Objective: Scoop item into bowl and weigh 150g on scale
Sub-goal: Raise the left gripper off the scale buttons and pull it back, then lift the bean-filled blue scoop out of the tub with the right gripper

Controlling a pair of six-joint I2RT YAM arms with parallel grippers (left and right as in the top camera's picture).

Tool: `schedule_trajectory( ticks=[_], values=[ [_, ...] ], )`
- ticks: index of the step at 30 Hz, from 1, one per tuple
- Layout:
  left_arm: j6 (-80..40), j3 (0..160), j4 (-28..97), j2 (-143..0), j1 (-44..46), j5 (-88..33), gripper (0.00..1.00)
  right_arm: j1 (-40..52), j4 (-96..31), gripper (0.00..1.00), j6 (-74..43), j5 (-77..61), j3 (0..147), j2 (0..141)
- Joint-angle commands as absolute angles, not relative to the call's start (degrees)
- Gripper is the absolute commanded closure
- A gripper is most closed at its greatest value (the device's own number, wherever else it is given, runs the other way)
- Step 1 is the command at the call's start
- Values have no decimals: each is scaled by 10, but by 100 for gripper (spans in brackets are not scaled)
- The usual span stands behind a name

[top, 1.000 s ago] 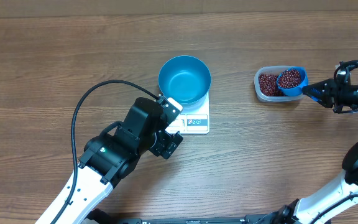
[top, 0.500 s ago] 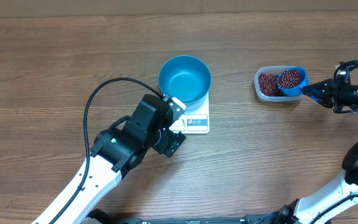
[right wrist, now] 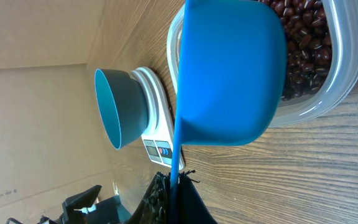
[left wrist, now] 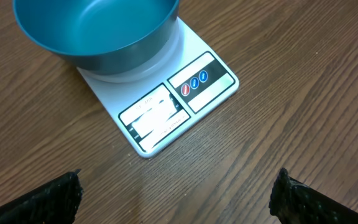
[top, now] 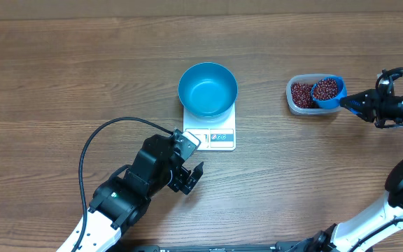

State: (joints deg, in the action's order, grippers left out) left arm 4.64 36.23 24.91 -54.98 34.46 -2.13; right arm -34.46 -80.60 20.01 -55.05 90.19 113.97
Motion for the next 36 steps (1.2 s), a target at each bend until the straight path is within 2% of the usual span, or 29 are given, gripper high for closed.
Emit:
schedule_trajectory(
  ticks=[1,10,36],
  values=[
    [58,358,255,-558,340,-19,1,-343,-805,96,211,-565,901,1142],
    [58,358,253,-599,340,-20,1,-343,-804,96,211,-565,901,1142],
    [58,358,253,-599,340,-19,0,-344,-836,96,211,-586,938,1141]
  ],
)
